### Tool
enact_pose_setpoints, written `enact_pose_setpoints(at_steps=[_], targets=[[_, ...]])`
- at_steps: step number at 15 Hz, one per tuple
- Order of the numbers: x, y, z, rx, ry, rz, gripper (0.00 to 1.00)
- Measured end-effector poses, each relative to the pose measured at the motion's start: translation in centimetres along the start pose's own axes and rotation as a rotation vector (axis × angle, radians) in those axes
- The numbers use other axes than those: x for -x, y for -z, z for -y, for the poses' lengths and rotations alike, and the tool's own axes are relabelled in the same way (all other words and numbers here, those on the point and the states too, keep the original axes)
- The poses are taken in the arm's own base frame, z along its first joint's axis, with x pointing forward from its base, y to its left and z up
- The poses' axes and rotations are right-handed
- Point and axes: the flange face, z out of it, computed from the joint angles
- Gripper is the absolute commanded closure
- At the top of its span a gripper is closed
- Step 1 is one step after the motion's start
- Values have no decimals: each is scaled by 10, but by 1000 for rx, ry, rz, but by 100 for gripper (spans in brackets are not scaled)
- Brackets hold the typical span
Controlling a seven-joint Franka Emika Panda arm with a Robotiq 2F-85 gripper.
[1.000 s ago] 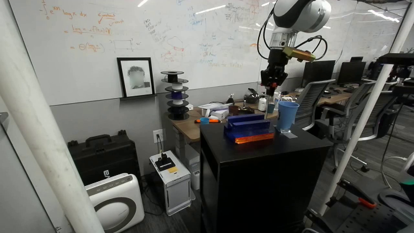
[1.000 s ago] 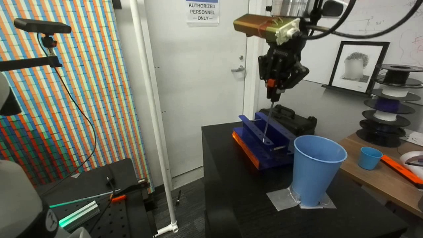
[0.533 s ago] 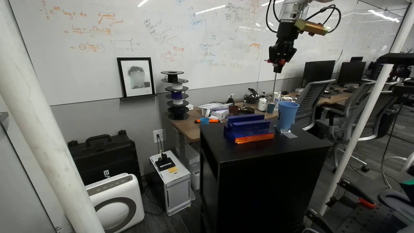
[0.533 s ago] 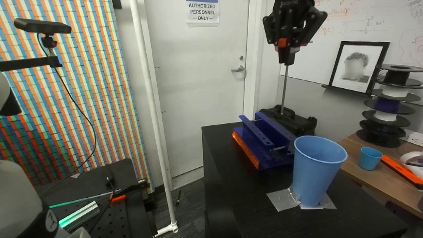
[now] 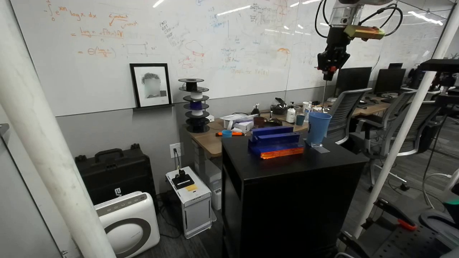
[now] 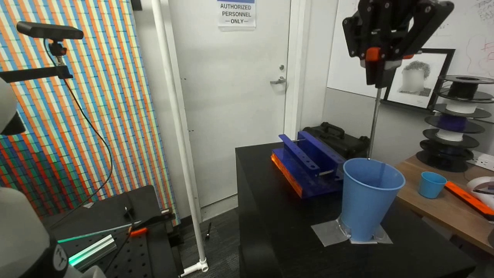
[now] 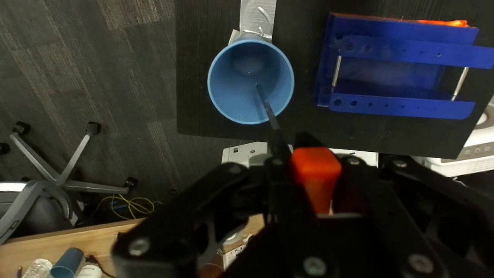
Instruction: Put the metal object with the orange handle in the blue cup
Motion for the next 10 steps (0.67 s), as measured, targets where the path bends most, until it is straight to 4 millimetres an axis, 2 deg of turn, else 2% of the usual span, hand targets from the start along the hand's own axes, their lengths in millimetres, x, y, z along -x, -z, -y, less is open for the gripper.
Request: enact_pose_setpoints(at_steps=[4,5,6,8,10], targets=[[-6,-41,-2,-28,-22,18,86],[-8,-51,0,-35,-25,27,69],[-9,-61,1,-41,-27,38,59],[-10,-78,2,-49,-31,65,45],[-11,-85,2,-53,-33,77,29]])
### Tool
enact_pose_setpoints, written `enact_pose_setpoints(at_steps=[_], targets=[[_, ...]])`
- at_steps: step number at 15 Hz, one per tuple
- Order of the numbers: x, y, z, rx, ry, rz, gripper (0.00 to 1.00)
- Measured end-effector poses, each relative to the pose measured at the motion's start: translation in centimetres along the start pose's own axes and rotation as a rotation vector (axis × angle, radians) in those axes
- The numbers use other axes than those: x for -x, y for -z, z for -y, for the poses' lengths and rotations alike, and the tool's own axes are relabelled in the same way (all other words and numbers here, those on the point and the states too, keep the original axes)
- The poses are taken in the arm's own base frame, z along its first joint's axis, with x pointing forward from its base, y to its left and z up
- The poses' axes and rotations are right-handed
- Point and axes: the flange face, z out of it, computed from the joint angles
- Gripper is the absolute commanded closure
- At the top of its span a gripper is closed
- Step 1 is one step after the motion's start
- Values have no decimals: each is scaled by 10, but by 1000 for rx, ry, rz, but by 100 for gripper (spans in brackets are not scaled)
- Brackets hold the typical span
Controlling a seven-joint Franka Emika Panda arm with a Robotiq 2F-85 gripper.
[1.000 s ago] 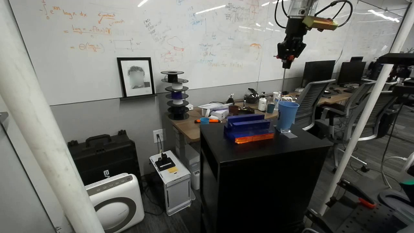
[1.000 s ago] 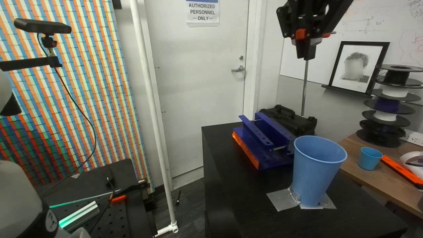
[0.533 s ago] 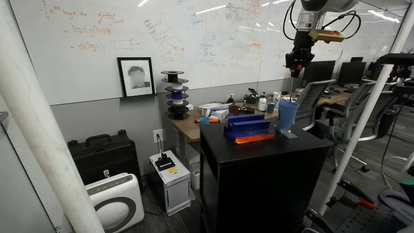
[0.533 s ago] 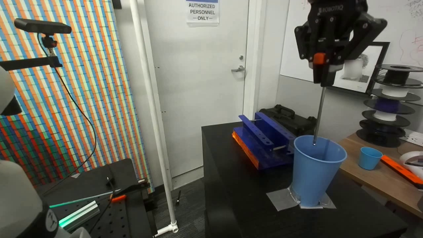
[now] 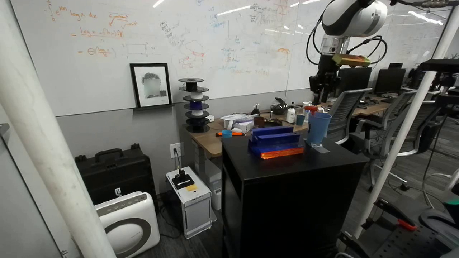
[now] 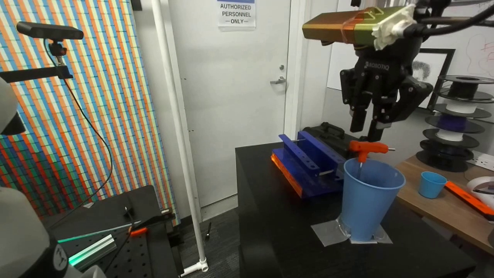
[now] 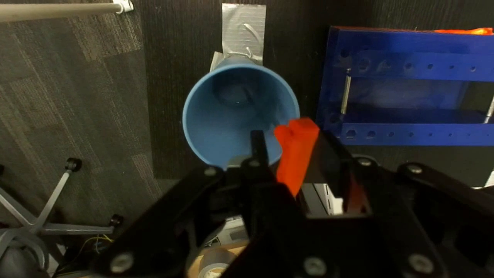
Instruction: Put the metal object with the orange handle in the blue cup
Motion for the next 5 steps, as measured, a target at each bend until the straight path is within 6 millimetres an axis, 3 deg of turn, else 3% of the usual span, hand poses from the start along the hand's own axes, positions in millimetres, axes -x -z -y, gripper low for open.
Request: enact_pose_setpoints(at_steps=[2,4,5], targets=[[0,6,0,-1,1,-8,14],[3,26,1,-4,6,-25,1],[8,38,1,-7,13,-29,17]])
